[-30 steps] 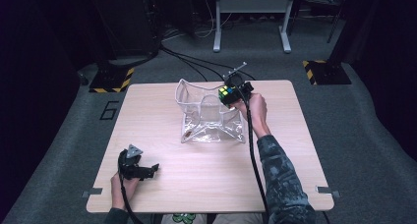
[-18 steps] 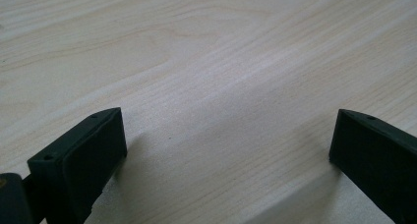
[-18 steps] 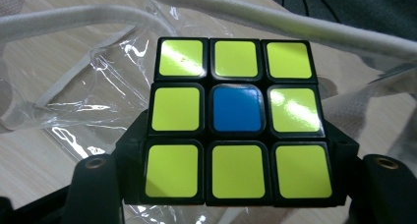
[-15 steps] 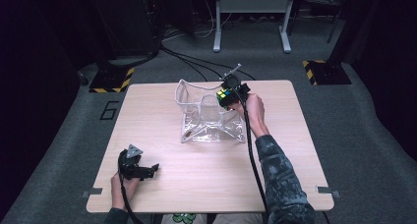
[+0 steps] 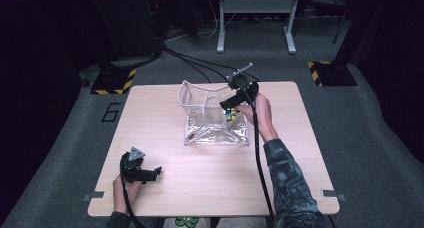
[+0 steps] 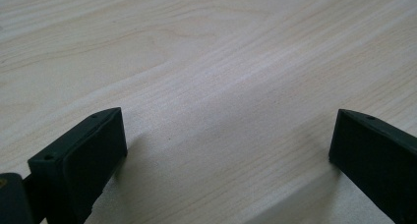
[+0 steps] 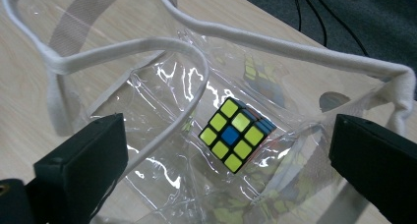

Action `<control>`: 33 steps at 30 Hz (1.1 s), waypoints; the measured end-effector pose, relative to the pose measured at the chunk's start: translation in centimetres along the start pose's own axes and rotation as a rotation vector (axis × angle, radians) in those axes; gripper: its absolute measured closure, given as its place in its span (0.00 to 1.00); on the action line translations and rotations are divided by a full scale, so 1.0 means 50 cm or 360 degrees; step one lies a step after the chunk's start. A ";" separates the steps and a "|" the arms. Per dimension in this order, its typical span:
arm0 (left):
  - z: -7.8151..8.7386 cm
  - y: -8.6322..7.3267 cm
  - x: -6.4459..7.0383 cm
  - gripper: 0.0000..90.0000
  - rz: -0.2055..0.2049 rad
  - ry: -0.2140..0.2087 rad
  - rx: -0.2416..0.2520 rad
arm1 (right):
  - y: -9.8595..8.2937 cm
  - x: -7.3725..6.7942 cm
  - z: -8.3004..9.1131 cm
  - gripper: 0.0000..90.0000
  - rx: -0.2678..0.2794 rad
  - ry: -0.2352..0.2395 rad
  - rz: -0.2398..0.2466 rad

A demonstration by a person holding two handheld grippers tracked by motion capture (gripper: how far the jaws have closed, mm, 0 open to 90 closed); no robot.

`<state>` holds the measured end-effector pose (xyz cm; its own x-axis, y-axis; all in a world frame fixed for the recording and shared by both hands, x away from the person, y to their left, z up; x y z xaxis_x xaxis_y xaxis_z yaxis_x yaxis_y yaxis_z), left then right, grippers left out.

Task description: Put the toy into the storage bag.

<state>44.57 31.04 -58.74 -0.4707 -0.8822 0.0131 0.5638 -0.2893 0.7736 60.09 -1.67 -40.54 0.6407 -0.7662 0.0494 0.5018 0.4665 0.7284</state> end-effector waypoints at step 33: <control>0.001 0.000 -0.003 0.01 -0.0032 0.0006 -0.0007 | -0.125 -0.019 0.125 0.00 0.0106 -0.0095 0.0030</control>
Point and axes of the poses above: each handheld gripper's, and its own axes: z roughly backward along the jaws, y roughly out of its top, x roughly to its right, the point moved 8 cm from there along -z, roughly forward along the jaws, and after that the axes turned 5 degrees about x, right-handed, at the moved point
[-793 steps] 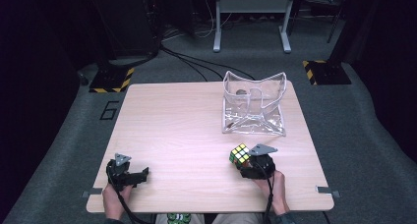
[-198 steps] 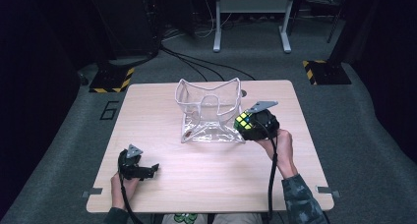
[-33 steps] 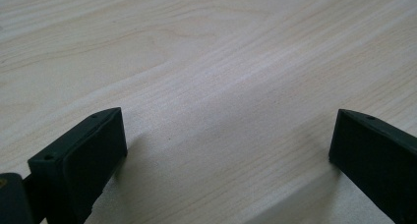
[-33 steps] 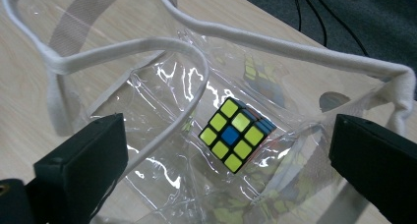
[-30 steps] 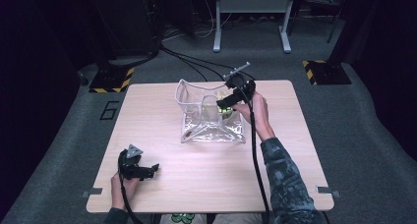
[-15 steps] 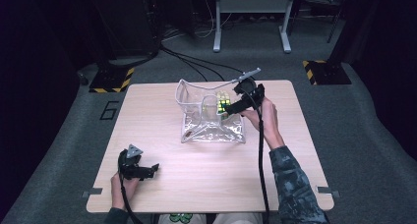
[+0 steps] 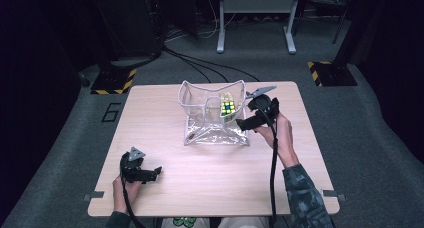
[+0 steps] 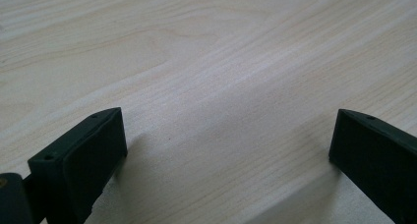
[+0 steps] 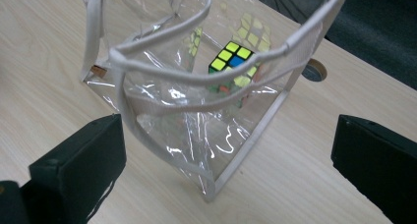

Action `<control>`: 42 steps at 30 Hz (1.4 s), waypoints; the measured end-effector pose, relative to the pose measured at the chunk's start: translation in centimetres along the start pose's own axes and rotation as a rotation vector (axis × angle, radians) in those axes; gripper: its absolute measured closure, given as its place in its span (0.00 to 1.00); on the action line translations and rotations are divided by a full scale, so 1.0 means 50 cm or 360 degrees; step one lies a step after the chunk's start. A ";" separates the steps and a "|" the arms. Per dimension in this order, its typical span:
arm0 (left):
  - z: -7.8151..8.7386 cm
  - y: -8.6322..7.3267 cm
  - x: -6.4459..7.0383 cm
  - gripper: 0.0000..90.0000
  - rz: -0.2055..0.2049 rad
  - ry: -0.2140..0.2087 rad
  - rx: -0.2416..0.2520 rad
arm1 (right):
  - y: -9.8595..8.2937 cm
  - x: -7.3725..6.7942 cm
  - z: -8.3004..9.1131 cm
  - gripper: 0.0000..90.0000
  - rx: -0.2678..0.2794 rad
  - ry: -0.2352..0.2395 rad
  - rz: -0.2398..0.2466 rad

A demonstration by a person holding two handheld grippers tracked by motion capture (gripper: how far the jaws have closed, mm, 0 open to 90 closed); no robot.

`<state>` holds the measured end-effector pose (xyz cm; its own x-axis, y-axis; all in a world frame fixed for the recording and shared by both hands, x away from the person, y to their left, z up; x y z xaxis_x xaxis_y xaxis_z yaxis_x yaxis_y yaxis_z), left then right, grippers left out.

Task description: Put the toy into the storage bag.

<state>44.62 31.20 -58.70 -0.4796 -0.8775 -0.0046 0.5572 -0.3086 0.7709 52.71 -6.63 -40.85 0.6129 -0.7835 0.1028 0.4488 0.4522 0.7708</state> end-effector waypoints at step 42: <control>-0.001 0.001 0.000 0.01 0.0007 0.0004 0.0007 | -0.332 0.038 0.051 0.01 -0.0065 -0.0157 -0.0279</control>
Point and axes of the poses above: each handheld gripper's, and its own axes: z roughly backward along the jaws, y roughly out of its top, x roughly to its right, the point moved 8 cm from there along -z, roughly forward along the jaws, and after that the axes turned 5 degrees about x, right-handed, at the moved point
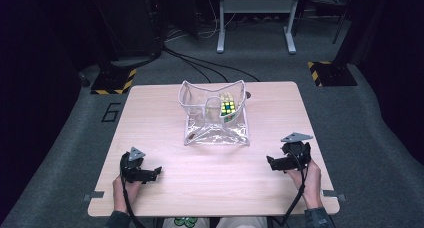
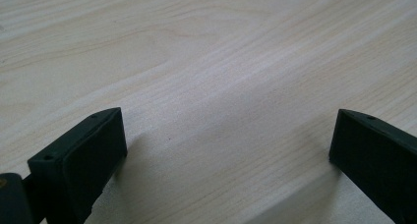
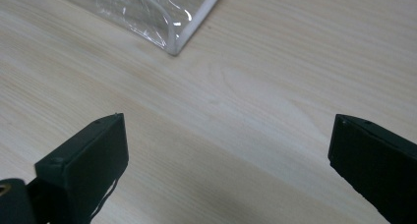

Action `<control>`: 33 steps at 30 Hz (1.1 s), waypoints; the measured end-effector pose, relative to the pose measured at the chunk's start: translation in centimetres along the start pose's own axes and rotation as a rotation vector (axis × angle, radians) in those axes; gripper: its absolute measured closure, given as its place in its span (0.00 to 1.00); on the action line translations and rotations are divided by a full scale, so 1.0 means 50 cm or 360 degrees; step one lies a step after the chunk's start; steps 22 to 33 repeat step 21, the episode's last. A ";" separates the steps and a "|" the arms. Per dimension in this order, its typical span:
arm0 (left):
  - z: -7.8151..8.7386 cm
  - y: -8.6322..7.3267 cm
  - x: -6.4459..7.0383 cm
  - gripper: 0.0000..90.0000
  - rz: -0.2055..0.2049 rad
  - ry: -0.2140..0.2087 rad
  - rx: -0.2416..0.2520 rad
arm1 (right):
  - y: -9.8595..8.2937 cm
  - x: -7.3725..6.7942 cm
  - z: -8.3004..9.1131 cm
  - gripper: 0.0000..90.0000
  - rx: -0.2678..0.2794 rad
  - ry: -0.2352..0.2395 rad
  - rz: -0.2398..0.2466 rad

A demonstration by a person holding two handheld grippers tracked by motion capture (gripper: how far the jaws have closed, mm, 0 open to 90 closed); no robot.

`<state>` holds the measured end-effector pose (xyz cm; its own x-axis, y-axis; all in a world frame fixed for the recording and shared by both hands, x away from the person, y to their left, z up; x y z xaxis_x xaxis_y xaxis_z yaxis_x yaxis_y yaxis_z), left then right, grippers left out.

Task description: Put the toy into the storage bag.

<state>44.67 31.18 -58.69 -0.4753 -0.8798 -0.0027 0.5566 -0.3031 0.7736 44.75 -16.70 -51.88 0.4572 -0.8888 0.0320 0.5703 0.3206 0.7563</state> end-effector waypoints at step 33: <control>0.000 0.000 0.000 0.01 0.0015 0.0006 0.0001 | -0.134 0.017 -0.048 0.01 0.0020 -0.0043 -0.0099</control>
Point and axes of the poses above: each handheld gripper's, and its own axes: z roughly backward along the jaws, y roughly out of its top, x roughly to its right, the point moved 8 cm from there along -z, roughly forward along the jaws, and after that the axes turned 5 degrees about x, right-handed, at the moved point
